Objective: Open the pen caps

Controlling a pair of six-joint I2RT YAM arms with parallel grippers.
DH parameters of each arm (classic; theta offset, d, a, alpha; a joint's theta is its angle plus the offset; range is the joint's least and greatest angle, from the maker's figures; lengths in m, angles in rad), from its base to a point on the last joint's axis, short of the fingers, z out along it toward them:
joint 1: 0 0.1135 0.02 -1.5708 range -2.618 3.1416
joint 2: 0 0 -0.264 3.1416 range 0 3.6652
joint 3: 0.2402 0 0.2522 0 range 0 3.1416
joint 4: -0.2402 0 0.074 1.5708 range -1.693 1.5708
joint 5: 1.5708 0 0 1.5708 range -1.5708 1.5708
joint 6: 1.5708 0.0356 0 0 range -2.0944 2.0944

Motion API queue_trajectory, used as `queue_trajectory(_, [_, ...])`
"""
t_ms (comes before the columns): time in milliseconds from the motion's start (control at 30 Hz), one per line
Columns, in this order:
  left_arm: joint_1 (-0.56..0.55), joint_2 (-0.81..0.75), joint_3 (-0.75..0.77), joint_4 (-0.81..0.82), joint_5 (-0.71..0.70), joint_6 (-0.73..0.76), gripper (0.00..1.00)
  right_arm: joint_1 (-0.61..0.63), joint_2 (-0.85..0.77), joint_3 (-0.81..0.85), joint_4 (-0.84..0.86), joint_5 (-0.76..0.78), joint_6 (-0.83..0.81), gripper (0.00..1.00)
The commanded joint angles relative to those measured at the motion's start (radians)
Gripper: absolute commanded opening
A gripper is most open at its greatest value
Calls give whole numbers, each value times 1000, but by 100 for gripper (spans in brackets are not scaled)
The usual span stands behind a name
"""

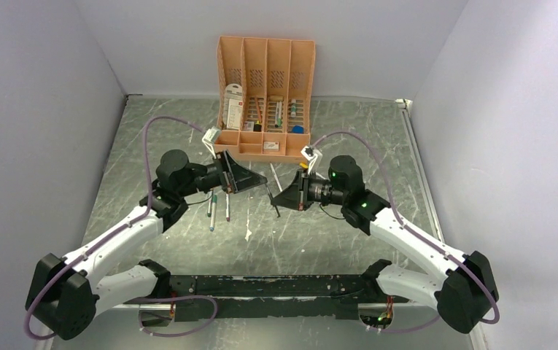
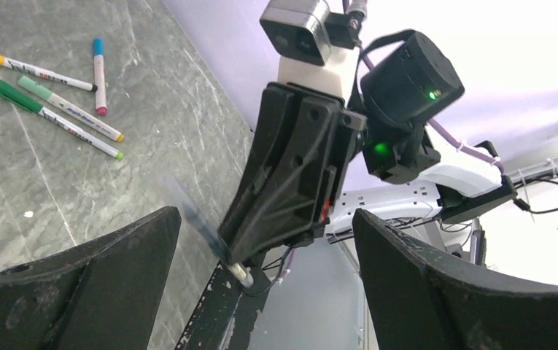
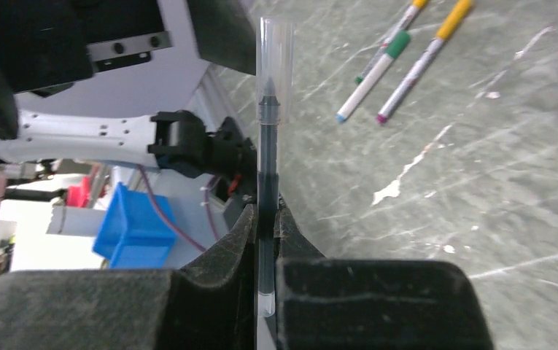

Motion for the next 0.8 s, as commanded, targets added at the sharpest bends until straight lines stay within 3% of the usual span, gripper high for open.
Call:
queue_trajectory(0, [-40,43,-8,118,-50,-27,100,50,-20,-52,221,-19,154,0])
queue_trajectory(200, [-78,90,30,90,-83,2,100,103,-17,-64,291,45,196,0])
queue_trajectory(433, [-87,91,39,69,-115,13,96,118,-5,-37,254,73,169,0])
queue_trajectory(567, [-89,86,48,31,-136,33,86,120,5,-35,214,82,151,0])
queue_trajectory(767, [-89,100,55,7,-143,47,56,120,-1,-60,225,89,159,0])
